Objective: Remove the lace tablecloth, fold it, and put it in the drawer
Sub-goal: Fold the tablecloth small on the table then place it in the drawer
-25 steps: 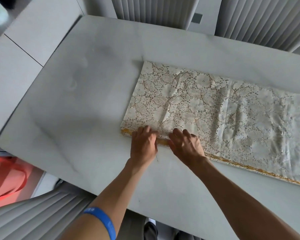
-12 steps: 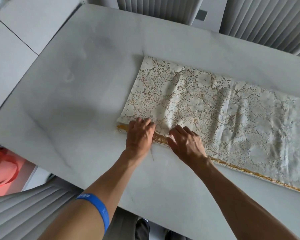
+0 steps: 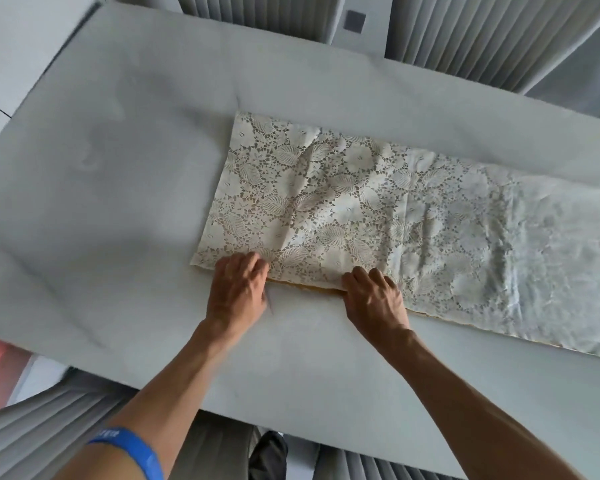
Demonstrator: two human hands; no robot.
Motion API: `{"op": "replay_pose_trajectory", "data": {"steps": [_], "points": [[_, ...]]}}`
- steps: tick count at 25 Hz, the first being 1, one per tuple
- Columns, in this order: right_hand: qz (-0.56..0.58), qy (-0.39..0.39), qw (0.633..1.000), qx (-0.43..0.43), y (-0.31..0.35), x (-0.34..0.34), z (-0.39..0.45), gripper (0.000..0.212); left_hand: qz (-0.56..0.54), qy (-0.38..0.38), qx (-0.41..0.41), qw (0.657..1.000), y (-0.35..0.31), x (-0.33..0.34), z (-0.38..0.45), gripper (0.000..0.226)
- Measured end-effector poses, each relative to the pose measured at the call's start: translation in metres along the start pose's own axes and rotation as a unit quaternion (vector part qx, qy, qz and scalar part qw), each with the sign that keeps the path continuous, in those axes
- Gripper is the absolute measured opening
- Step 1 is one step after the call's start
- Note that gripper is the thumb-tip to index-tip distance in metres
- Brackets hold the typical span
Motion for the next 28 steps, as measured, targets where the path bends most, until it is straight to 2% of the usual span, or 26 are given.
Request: {"op": "replay_pose_trajectory", "data": {"steps": [3, 5, 7, 9, 11, 12, 14, 15, 17, 21, 24, 28], "points": [[0.078, -0.011, 0.996, 0.033, -0.003, -0.006, 0.001, 0.019, 0.014, 0.015, -0.011, 1.000, -0.017, -0.007, 0.004, 0.042], [0.110, -0.014, 0.990, 0.082, -0.024, -0.007, -0.008, 0.036, -0.038, 0.051, 0.013, 0.998, -0.040, -0.002, 0.002, 0.056], [0.101, 0.110, 0.980, 0.130, -0.049, 0.016, -0.043, 0.062, -0.042, 0.138, 0.010, 0.989, -0.055, 0.023, -0.005, 0.064], [0.072, 0.226, 0.960, 0.149, -0.068, 0.034, -0.092, 0.071, -0.001, 0.198, -0.033, 0.980, -0.056, 0.036, -0.009, 0.072], [0.094, 0.272, 0.945, 0.156, -0.078, 0.032, -0.121, 0.071, 0.009, 0.244, -0.080, 0.967, -0.059, 0.025, -0.012, 0.070], [0.115, 0.275, 0.941, 0.160, -0.083, 0.025, -0.125, 0.068, 0.010, 0.237, -0.085, 0.968, -0.065, 0.009, -0.013, 0.060], [0.140, 0.239, 0.946, 0.167, -0.090, -0.003, -0.120, 0.057, -0.004, 0.180, -0.069, 0.981, -0.084, -0.027, -0.021, 0.045], [0.142, 0.201, 0.954, 0.169, -0.093, -0.021, -0.118, 0.055, -0.027, 0.154, -0.058, 0.986, -0.096, -0.045, -0.029, 0.045], [0.145, 0.122, 0.967, 0.172, -0.093, -0.059, -0.120, 0.056, -0.078, 0.103, -0.038, 0.991, -0.120, -0.082, -0.051, 0.053], [0.155, 0.020, 0.970, 0.186, -0.088, -0.149, -0.145, 0.061, -0.148, 0.047, -0.013, 0.988, -0.169, -0.148, -0.105, 0.069], [0.134, -0.025, 0.971, 0.194, -0.084, -0.207, -0.177, 0.061, -0.172, 0.007, 0.038, 0.984, -0.205, -0.178, -0.145, 0.069], [0.121, -0.013, 0.970, 0.208, -0.073, -0.227, -0.237, 0.066, -0.205, 0.020, 0.069, 0.976, -0.234, -0.179, -0.186, 0.072]]}}
Point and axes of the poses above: each hand's wrist, its own z-axis towards the middle knuckle, its own x-axis out of the palm, y = z × x, the point moved 9 cm from there along z, towards the middle knuckle, and after that the axes turned 14 degrees about -x, right-handed, at the moved point
